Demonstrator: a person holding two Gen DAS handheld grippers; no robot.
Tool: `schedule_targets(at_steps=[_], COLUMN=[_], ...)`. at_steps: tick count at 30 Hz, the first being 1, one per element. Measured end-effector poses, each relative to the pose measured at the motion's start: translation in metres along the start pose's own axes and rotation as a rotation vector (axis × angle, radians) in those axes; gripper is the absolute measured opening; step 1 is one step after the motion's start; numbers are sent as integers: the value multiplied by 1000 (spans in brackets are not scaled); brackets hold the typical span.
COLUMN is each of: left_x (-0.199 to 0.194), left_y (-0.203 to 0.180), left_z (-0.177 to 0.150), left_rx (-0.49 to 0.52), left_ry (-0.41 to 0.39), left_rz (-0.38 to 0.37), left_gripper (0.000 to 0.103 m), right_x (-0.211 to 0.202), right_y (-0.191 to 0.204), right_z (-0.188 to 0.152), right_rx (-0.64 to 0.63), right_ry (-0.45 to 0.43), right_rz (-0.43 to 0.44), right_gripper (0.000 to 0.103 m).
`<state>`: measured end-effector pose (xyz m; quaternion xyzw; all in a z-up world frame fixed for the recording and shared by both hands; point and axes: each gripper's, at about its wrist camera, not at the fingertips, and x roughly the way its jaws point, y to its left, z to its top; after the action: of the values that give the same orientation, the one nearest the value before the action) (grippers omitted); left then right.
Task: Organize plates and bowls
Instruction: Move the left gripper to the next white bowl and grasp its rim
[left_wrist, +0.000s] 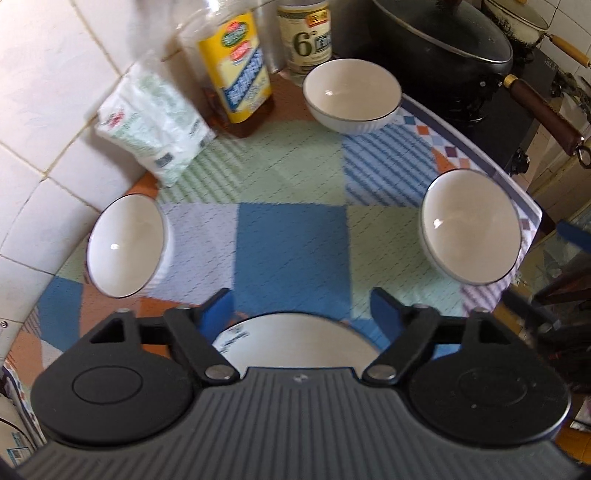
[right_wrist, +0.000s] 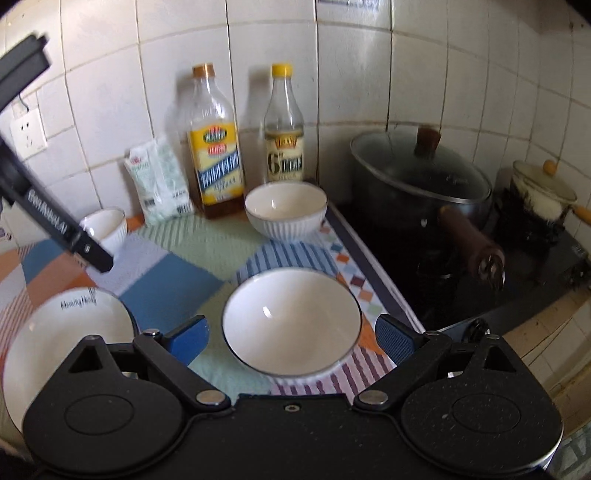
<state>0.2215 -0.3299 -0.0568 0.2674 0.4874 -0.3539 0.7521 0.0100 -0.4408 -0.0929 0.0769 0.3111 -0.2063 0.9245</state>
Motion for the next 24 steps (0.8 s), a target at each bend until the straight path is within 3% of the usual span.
schedule_targets(at_steps=[7, 9, 11, 24], left_x=[18, 26, 35, 87], left_y=[-37, -48, -57, -92], left_z=[6, 7, 7, 11], left_rx=[-30, -25, -36, -74], left_ry=[0, 4, 0, 51], left_rz=[-46, -72, -77, -90], left_gripper=[85, 92, 93, 92], right_x=[31, 39, 47, 88], right_y=[-16, -20, -24, -38], right_z=[-27, -30, -34, -39], right_rx=[-28, -45, -56, -108], right_ry=[65, 78, 87, 66], right_rz=[76, 91, 110, 218], right_gripper=[99, 99, 98, 98])
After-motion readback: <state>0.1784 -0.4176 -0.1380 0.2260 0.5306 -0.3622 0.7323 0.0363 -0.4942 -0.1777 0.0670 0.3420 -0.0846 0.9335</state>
